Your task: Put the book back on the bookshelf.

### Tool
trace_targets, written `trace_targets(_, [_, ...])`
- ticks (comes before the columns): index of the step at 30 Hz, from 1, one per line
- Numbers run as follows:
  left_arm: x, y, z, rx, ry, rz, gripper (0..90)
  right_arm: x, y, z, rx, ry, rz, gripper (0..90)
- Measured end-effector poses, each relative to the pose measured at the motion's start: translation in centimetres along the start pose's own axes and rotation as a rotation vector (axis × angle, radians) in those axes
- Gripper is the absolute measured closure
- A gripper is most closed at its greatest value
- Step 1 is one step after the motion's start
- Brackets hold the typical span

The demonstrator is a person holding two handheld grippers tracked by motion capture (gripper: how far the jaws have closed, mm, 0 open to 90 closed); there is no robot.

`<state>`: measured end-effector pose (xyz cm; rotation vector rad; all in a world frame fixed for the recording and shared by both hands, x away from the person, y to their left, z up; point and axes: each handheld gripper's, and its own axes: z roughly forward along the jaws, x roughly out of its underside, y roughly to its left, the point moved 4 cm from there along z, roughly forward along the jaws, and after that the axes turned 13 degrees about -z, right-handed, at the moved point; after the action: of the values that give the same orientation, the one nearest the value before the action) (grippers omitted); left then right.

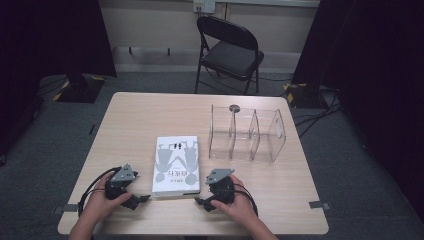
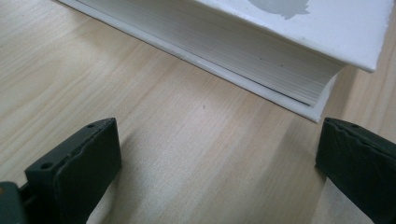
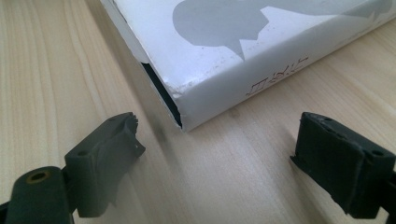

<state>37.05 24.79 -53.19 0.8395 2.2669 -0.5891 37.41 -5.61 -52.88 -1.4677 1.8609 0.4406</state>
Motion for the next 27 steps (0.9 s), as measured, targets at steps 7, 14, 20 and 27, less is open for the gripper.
trace_targets(7, [0.1, 0.3, -0.2, 0.001, 0.013, 0.025, 0.0, 0.1, -0.1, 0.0, -0.001, -0.002, -0.001, 11.9])
trace_targets(14, [0.2, 0.4, -0.4, -0.01, 0.019, 0.011, 0.0, 0.1, 0.0, -0.1, -0.001, -0.002, 0.006, 12.0])
trace_targets(20, [0.1, 0.2, -0.9, -0.016, 0.057, -0.035, 0.4, 0.1, 0.0, -0.1, -0.001, -0.002, 0.003, 11.9])
trace_targets(27, [-0.3, -0.1, -1.3, 0.0, 0.057, -0.066, 15.6, 0.1, 0.0, -0.1, 0.003, 0.0, 0.008, 11.9])
